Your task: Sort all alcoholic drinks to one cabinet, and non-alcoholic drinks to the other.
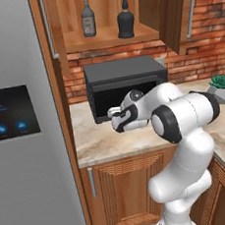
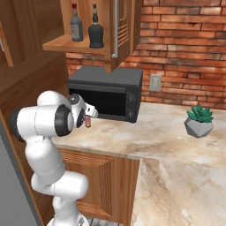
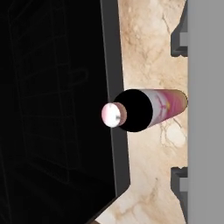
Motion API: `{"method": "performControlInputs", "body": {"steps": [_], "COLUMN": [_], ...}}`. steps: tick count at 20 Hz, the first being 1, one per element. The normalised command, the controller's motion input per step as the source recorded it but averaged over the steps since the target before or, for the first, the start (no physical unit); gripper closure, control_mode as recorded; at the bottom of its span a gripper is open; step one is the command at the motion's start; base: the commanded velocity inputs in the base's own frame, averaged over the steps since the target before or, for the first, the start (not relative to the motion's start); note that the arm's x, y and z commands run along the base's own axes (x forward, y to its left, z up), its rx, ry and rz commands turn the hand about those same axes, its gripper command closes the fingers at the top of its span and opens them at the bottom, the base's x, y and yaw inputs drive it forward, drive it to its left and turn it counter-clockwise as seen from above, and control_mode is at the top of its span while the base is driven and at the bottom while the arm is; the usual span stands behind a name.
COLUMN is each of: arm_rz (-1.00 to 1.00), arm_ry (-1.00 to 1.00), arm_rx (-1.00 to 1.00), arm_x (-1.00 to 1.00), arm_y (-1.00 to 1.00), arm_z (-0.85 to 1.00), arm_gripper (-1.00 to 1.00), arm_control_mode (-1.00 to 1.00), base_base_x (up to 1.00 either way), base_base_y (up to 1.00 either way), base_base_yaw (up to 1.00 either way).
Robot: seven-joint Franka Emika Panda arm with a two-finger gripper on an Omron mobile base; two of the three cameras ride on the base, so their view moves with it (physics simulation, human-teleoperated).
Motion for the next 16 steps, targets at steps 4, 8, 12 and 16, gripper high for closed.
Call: {"method": "performControlInputs", "body": {"steps": [4,8,12,16], "arm_rz": [0.0,0.0,0.0,0.0], "arm_ry": [0.0,0.0,0.0,0.0], "arm_rx": [0.0,0.0,0.0,0.0], "arm_x": [0.15,0.13,0.1,0.09], "arm_y": [0.0,0.0,0.0,0.0], "arm_z": [-0.04,-0.08,-0.1,-0.1], "arm_gripper": [-1.0,-1.0,-1.0,-1.0], "arm_control_mode": [-1.0,-1.0,-1.0,-1.0], "base_base_x": [0.0,0.0,0.0,0.0], "base_base_y": [0.0,0.0,0.0,0.0], "base_base_yaw": [0.0,0.0,0.0,0.0]}}
